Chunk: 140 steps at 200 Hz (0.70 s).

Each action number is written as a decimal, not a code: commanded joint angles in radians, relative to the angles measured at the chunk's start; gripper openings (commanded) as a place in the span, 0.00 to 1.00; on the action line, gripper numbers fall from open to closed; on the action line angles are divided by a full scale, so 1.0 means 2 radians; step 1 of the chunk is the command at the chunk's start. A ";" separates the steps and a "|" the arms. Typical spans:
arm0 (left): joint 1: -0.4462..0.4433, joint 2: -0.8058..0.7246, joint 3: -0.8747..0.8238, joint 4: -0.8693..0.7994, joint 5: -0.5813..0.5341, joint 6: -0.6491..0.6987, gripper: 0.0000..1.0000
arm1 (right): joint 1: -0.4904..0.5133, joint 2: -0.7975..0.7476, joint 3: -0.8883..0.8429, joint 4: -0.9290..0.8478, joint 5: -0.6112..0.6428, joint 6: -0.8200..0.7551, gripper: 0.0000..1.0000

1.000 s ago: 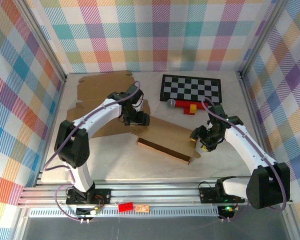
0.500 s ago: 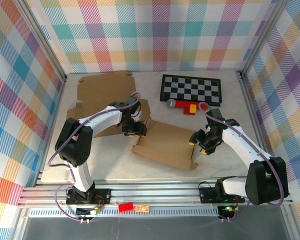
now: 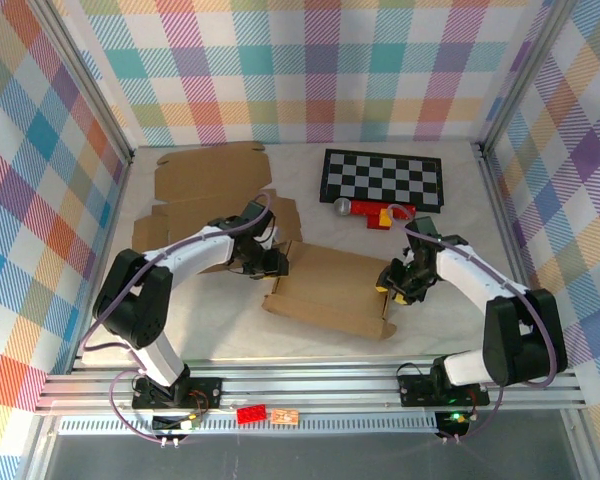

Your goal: Fold the paper box

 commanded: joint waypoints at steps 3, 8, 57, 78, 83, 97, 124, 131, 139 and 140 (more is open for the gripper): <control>-0.008 -0.028 -0.023 0.016 0.016 -0.030 0.31 | 0.000 0.026 0.007 0.003 0.020 -0.028 0.42; -0.009 -0.033 -0.028 0.017 0.014 -0.032 0.31 | -0.001 0.028 0.009 0.001 0.021 -0.029 0.42; -0.009 -0.052 -0.054 0.027 0.023 -0.030 0.31 | -0.002 0.015 0.015 0.003 0.016 -0.036 0.52; -0.009 -0.054 -0.060 0.034 0.027 -0.033 0.27 | -0.005 0.013 0.020 -0.005 0.017 -0.039 0.56; -0.009 -0.055 -0.061 0.036 0.028 -0.034 0.25 | -0.007 0.011 0.021 -0.006 0.016 -0.040 0.58; -0.009 -0.057 -0.063 0.037 0.030 -0.034 0.20 | -0.014 0.005 0.021 -0.007 0.014 -0.040 0.61; -0.009 -0.058 -0.065 0.035 0.032 -0.034 0.12 | -0.037 -0.002 0.018 0.000 -0.009 -0.041 0.67; -0.009 -0.059 -0.066 0.035 0.033 -0.034 0.10 | -0.043 -0.003 0.017 0.003 -0.015 -0.042 0.69; -0.009 -0.060 -0.068 0.036 0.034 -0.035 0.08 | -0.049 -0.002 0.016 0.009 -0.024 -0.043 0.71; -0.009 -0.060 -0.068 0.036 0.034 -0.035 0.08 | -0.050 -0.003 0.016 0.009 -0.026 -0.043 0.71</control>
